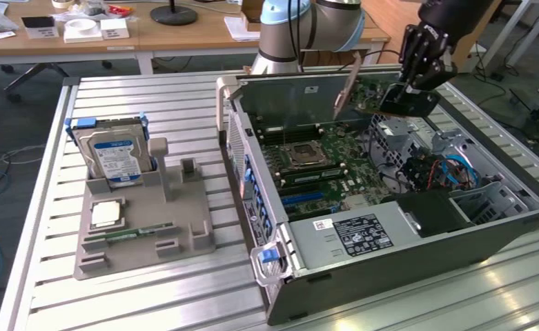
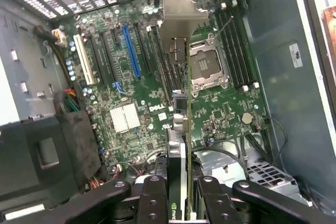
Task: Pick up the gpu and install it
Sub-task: 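Insert the gpu into the slot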
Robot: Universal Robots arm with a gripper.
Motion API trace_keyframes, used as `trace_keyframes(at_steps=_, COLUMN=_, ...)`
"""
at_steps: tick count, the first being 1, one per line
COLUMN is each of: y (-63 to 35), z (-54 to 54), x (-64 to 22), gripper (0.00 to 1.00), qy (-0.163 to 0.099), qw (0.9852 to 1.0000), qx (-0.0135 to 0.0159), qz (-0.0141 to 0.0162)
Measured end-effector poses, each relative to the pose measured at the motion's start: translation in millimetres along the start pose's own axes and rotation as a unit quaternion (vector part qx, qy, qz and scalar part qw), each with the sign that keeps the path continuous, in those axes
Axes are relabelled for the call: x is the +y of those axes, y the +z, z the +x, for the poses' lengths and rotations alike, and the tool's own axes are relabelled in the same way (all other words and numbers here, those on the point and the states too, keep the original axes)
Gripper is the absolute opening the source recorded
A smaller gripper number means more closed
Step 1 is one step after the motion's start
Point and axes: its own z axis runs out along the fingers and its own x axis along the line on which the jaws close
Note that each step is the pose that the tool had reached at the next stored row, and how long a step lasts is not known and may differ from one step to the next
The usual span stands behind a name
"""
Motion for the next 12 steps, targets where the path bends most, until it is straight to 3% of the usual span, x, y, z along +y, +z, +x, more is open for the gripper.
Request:
trace_keyframes(at_steps=6, y=0.3, z=0.0, x=0.1, gripper=0.27, qy=-0.048, qw=0.9989, qx=0.0012, qz=-0.001)
trace_keyframes(at_steps=12, y=0.6, z=0.0, x=0.0, gripper=0.27, qy=-0.097, qw=0.9953, qx=0.003, qz=-0.002)
